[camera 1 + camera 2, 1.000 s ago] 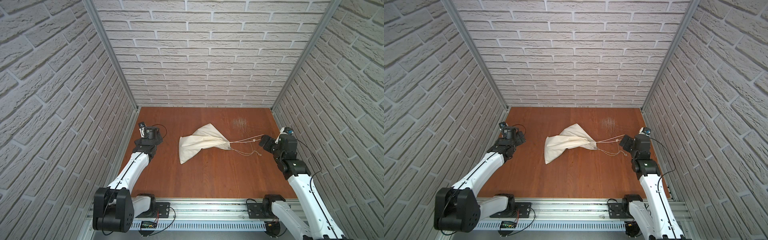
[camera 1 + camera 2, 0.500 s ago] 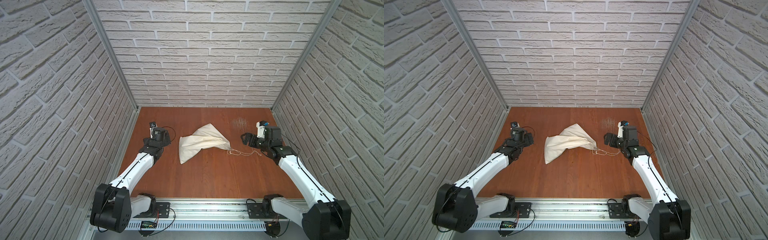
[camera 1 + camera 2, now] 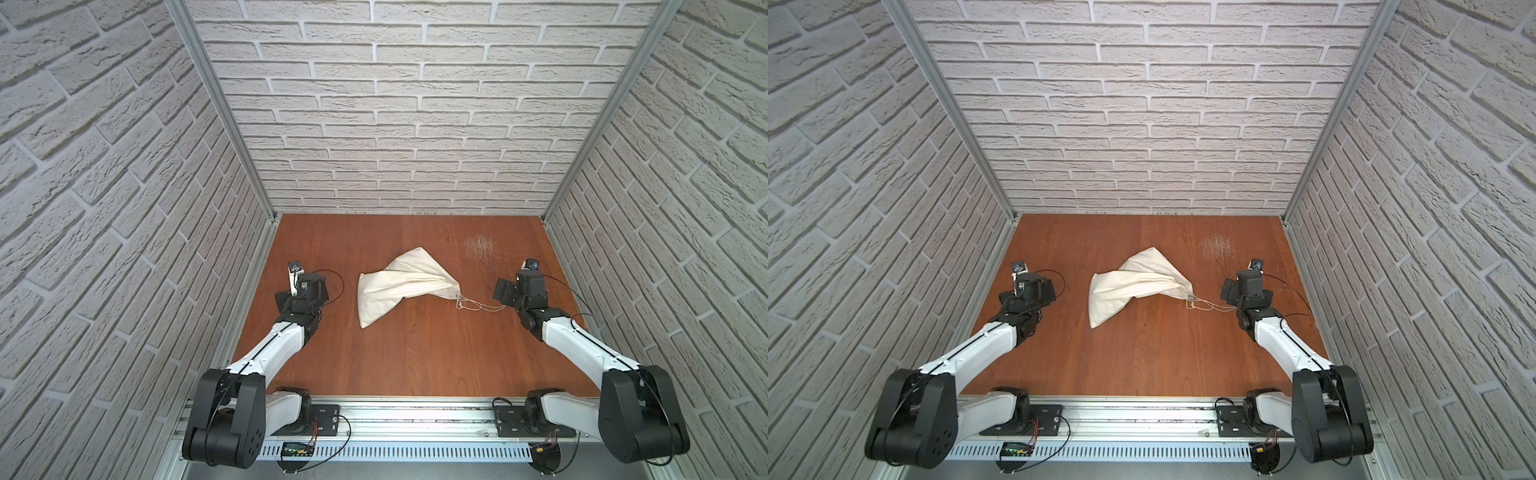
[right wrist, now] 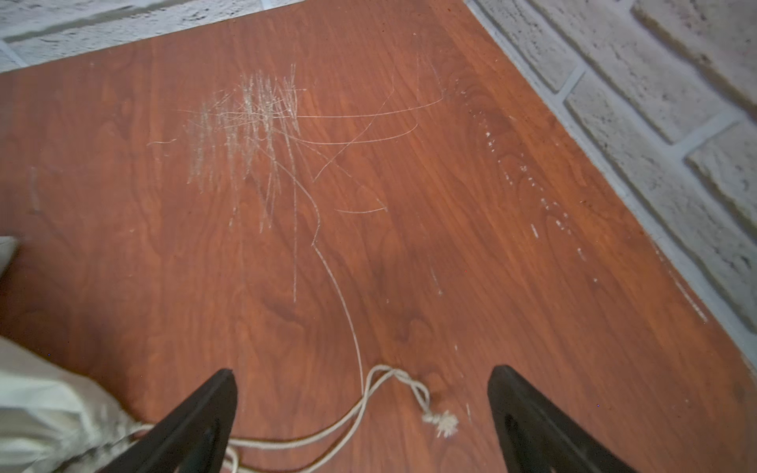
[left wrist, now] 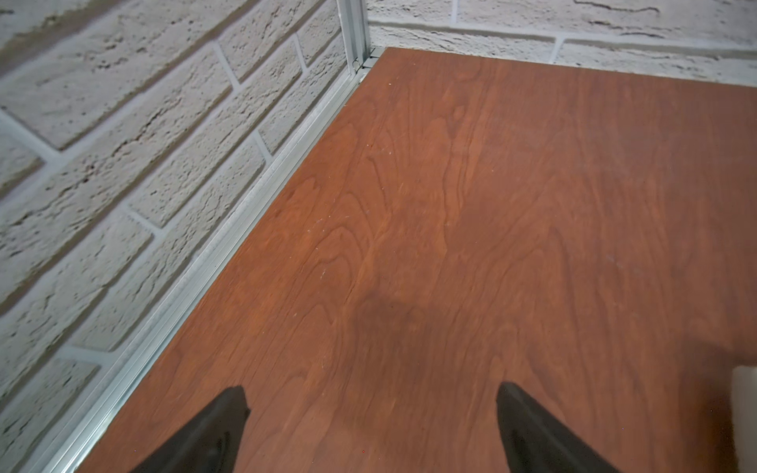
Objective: Close the soil bag
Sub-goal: Reset both arms
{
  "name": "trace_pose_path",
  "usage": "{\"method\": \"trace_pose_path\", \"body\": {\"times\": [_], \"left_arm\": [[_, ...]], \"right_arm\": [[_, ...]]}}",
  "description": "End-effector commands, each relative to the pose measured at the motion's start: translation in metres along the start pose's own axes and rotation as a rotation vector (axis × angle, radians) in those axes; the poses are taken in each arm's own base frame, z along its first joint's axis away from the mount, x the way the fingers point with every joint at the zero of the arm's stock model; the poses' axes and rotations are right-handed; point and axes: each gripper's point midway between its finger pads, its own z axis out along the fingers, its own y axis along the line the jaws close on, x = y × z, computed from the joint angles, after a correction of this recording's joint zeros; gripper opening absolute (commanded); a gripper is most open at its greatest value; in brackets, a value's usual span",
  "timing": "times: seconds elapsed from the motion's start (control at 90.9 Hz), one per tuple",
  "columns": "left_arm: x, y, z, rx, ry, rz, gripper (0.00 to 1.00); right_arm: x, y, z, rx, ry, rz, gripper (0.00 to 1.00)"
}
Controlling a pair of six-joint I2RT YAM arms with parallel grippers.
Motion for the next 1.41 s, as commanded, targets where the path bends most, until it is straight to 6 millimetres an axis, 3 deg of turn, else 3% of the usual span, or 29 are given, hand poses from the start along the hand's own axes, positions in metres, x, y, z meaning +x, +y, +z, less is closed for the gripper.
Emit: {"method": "trace_pose_path", "body": {"times": [0.0,0.132,0.187,0.253,0.352,0.506,0.594,0.693,0.781,1.397], "left_arm": [[-0.038,-0.009,-0.009,0.067,-0.232,-0.002,0.98],[-0.024,-0.026,0.0,0.145,-0.231,0.059,0.98],[-0.024,-0.039,0.0,0.216,-0.273,0.054,0.98],[-0.023,-0.044,0.0,0.229,-0.288,0.086,0.98],[-0.023,-0.047,0.001,0.248,-0.297,0.109,0.98],[-0.017,-0.043,0.01,0.258,-0.327,0.108,0.98],[-0.011,-0.044,0.026,0.282,-0.321,0.085,0.98],[-0.006,-0.051,0.042,0.329,-0.233,0.089,0.98],[-0.01,-0.041,0.056,0.367,-0.165,0.003,0.98],[-0.01,-0.042,0.056,0.355,-0.164,0.017,0.98]], "right_arm": [[-0.046,0.0,-0.006,0.023,-0.234,-0.012,0.99],[-0.02,-0.005,0.007,0.033,-0.256,-0.049,0.99],[-0.019,-0.002,0.006,0.027,-0.275,-0.062,0.99],[-0.018,0.007,0.001,-0.018,-0.318,-0.102,0.99],[-0.021,0.006,-0.006,-0.02,-0.363,-0.097,0.99],[-0.018,0.014,-0.004,-0.072,-0.423,-0.153,0.99],[-0.007,0.017,0.014,-0.092,-0.424,-0.155,0.99],[-0.01,0.019,0.033,-0.105,-0.317,-0.15,0.99],[-0.01,0.019,0.048,-0.184,-0.232,-0.118,0.99],[-0.011,0.019,0.049,-0.197,-0.232,-0.113,0.99]]}}
